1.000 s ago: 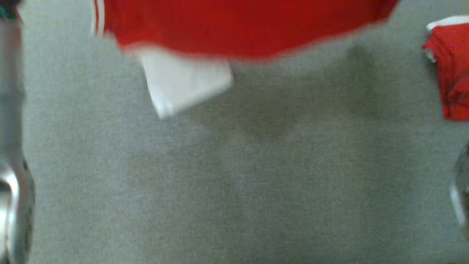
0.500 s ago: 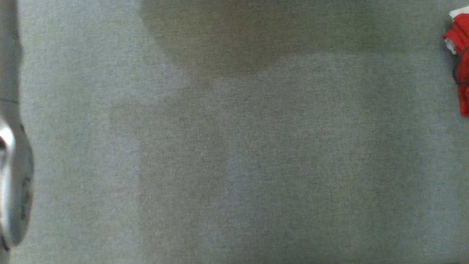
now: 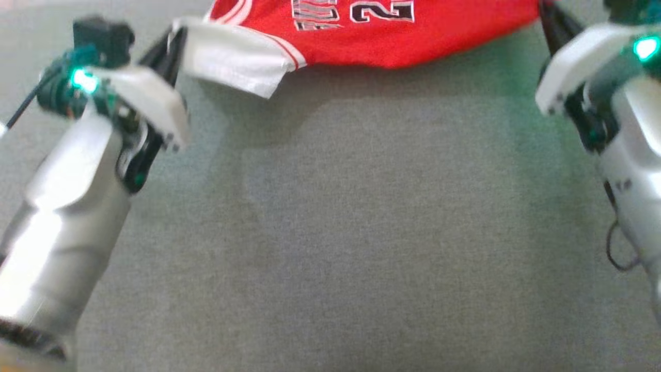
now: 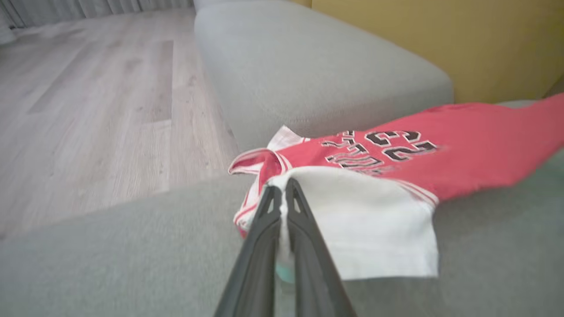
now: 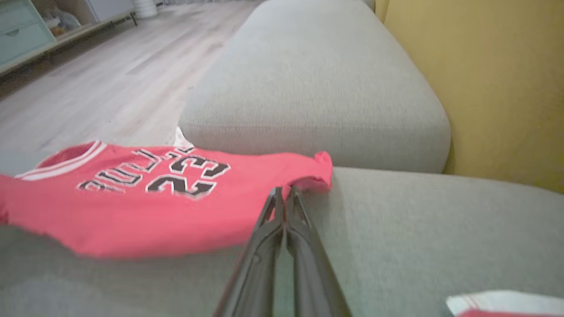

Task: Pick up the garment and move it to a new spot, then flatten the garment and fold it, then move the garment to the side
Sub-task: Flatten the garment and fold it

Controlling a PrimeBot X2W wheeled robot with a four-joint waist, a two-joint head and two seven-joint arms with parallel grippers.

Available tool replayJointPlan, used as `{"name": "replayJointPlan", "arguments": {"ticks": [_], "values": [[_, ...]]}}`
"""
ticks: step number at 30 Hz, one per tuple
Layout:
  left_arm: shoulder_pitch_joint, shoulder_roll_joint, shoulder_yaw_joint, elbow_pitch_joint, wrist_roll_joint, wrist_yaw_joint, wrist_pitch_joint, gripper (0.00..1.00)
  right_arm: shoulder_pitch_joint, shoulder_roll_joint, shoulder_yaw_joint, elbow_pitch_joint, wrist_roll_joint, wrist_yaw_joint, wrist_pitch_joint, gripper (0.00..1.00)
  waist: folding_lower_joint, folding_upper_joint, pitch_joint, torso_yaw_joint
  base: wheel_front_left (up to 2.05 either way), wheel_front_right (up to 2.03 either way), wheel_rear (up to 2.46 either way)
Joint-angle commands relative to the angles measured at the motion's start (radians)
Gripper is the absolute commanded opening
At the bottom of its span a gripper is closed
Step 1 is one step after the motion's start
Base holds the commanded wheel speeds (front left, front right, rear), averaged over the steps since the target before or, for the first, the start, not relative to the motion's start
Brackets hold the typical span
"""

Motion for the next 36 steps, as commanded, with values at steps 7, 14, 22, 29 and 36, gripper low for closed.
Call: {"name": "replayJointPlan", "arguments": {"ticks": [7,14,22,29,36], "values": [[0.119,0.209,-0.108,-0.229,-0.144,0.002,0.117,0.0,0.122,-0.105,0.153,-0.117,0.154,-0.001,0.15,0.0,0.0002,0.0,-0.139,0.004,0.0,0.0,0.0],[0.255,0.286,-0.141,-0.357,-0.211,0.003,0.154,0.0,0.25,-0.191,0.274,-0.234,0.277,-0.001,0.254,0.0,0.0002,0.0,-0.232,0.005,0.0,0.0,0.0],[0.399,0.356,-0.161,-0.512,-0.254,0.038,0.191,0.0,0.359,-0.269,0.344,-0.356,0.387,-0.001,0.343,0.0,0.0002,0.0,-0.31,0.006,0.0,0.0,0.0],[0.513,0.439,-0.185,-0.703,-0.295,0.092,0.26,0.0,0.46,-0.342,0.362,-0.484,0.5,-0.001,0.454,0.0,0.0002,0.0,-0.335,0.011,0.0,0.0,0.0],[0.513,0.456,-0.165,-0.78,-0.279,0.154,0.253,0.0,0.489,-0.379,0.298,-0.56,0.52,-0.001,0.439,0.0,0.0002,0.0,-0.32,0.021,0.0,0.0,0.0]]}}
